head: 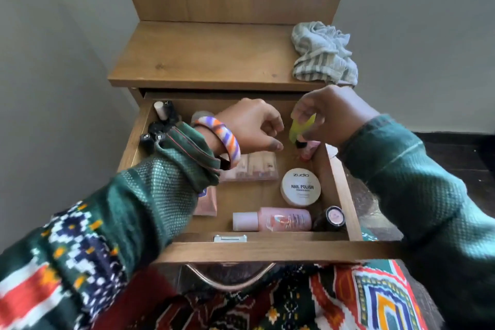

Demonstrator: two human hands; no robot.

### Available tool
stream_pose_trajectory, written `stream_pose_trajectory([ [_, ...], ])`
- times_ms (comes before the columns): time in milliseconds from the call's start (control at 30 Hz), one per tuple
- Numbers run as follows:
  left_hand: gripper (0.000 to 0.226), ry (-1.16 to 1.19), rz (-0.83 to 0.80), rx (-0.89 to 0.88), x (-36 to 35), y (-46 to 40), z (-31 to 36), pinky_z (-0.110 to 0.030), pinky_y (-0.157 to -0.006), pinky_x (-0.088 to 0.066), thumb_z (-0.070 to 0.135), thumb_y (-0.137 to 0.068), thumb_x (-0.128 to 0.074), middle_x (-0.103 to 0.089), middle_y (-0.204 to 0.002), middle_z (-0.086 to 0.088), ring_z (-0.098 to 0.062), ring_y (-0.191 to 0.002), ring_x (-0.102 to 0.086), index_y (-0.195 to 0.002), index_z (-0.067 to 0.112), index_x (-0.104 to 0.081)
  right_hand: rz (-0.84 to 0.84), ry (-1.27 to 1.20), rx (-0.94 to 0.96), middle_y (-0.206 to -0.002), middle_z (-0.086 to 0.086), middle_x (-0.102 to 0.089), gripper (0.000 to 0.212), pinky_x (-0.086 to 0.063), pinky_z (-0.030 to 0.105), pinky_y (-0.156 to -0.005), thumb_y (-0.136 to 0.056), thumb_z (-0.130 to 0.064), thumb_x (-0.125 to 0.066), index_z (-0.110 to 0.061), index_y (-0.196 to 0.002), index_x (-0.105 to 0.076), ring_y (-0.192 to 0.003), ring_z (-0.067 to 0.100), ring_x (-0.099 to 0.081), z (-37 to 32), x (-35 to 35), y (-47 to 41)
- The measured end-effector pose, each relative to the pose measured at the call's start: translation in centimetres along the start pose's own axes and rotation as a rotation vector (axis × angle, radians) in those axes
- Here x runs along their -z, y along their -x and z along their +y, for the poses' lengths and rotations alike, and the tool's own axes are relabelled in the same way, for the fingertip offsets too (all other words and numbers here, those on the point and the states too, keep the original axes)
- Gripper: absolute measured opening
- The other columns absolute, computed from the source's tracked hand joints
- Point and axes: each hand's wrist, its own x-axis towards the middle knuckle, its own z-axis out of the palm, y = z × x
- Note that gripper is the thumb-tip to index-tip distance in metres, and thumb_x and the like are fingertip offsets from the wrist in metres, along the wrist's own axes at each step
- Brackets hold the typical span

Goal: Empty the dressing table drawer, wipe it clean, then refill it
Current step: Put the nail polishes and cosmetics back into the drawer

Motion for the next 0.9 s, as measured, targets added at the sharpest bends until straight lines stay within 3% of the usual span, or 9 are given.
stream_pose_trajectory([
  [100, 0.031, 0.015, -0.06, 0.022, 1.5, 2.1, -1.0, -0.026, -0.091, -0.049, 0.021, -0.08, -0.071, -0.071, -0.106, -0.006, -0.017, -0.101, -0.065, -0.109, 0.01, -0.067, -0.006, -0.001, 0.096, -0.092, 0.003, -0.069, 0.022, -0.044, 0.02, -0.064, -0.071, -0.013, -0.075, -0.018, -0.092, -0.069, -0.07, 0.011, -0.055, -1.7, -0.2, 0.3],
  [267, 0.025, 0.126, 0.077, 0.116, 3.1, 6.1, -4.5, -0.022, -0.088, -0.05, 0.013, -0.08, -0.07, -0.072, -0.101, -0.007, -0.008, -0.088, -0.066, -0.104, 0.006, -0.068, -0.064, -0.07, 0.174, -0.092, 0.009, -0.07, 0.022, -0.051, 0.023, -0.065, -0.074, -0.014, -0.073, -0.001, -0.091, -0.067, -0.074, 0.019, -0.055, -3.9, -0.7, 1.8],
  [367, 0.019, 0.19, 0.125, 0.169, 3.7, 8.4, -6.4, -0.004, -0.072, -0.048, 0.008, -0.08, -0.069, -0.071, -0.095, -0.007, 0.011, -0.069, -0.061, -0.099, 0.008, -0.069, -0.132, -0.097, 0.23, -0.091, 0.009, -0.07, 0.018, -0.051, 0.026, -0.068, -0.072, -0.021, -0.076, -0.015, -0.088, -0.07, -0.079, 0.025, -0.061, -4.8, -1.0, 2.7],
  [433, 0.01, 0.209, 0.101, 0.194, 3.7, 9.7, -7.0, -0.01, -0.072, -0.051, 0.011, -0.079, -0.07, -0.073, -0.094, -0.006, 0.006, -0.068, -0.062, -0.087, 0.016, -0.07, -0.181, -0.089, 0.24, -0.089, 0.004, -0.071, 0.024, -0.051, 0.026, -0.075, -0.072, -0.023, -0.076, -0.018, -0.095, -0.071, -0.071, 0.016, -0.058, -5.5, -1.7, 3.1],
  [500, 0.008, 0.245, 0.002, 0.244, 3.3, 10.8, -6.8, -0.029, -0.081, -0.055, 0.017, -0.076, -0.071, -0.074, -0.094, -0.009, -0.014, -0.076, -0.068, -0.084, 0.018, -0.069, -0.256, -0.087, 0.235, -0.091, 0.0, -0.071, 0.027, -0.052, 0.027, -0.081, -0.073, -0.024, -0.075, -0.02, -0.1, -0.07, -0.071, 0.01, -0.057, -6.2, -2.5, 3.5],
  [533, 0.011, 0.243, -0.062, 0.254, 3.0, 11.3, -6.7, -0.03, -0.084, -0.055, 0.02, -0.075, -0.071, -0.074, -0.095, -0.009, -0.019, -0.081, -0.069, -0.086, 0.018, -0.07, -0.301, -0.074, 0.233, -0.093, -0.001, -0.071, 0.029, -0.052, 0.029, -0.084, -0.074, -0.025, -0.074, -0.021, -0.102, -0.069, -0.075, 0.011, -0.058, -6.5, -3.0, 3.7],
  [633, 0.017, 0.214, -0.097, 0.237, 2.0, 12.4, -6.4, -0.015, -0.083, -0.051, 0.021, -0.076, -0.072, -0.075, -0.094, -0.001, -0.003, -0.083, -0.066, -0.092, 0.015, -0.071, -0.475, -0.036, 0.22, -0.106, 0.001, -0.07, 0.039, -0.05, 0.028, -0.089, -0.077, -0.026, -0.072, -0.02, -0.114, -0.064, -0.09, 0.016, -0.064, -6.9, -3.6, 4.6],
  [767, 0.014, 0.34, 0.144, 0.21, 2.2, 14.6, -6.1, 0.001, -0.064, -0.047, 0.019, -0.072, -0.074, -0.071, -0.075, 0.013, 0.011, -0.067, -0.063, -0.085, 0.016, -0.07, -0.59, -0.072, 0.134, -0.106, -0.004, -0.069, 0.041, -0.044, -0.002, -0.056, -0.08, -0.024, -0.069, -0.021, -0.12, -0.059, -0.093, 0.012, -0.064, -6.1, -2.9, 6.1],
  [900, 0.037, 0.373, 0.084, 0.186, 1.8, 15.8, -5.1, -0.005, -0.072, -0.05, 0.038, -0.05, -0.075, -0.072, -0.082, 0.011, 0.008, -0.075, -0.064, -0.084, 0.026, -0.068, -0.564, -0.113, 0.09, -0.099, -0.005, -0.071, 0.034, -0.051, 0.008, -0.066, -0.075, -0.028, -0.071, -0.022, -0.108, -0.064, -0.093, 0.015, -0.067, -4.4, -2.1, 6.5],
])
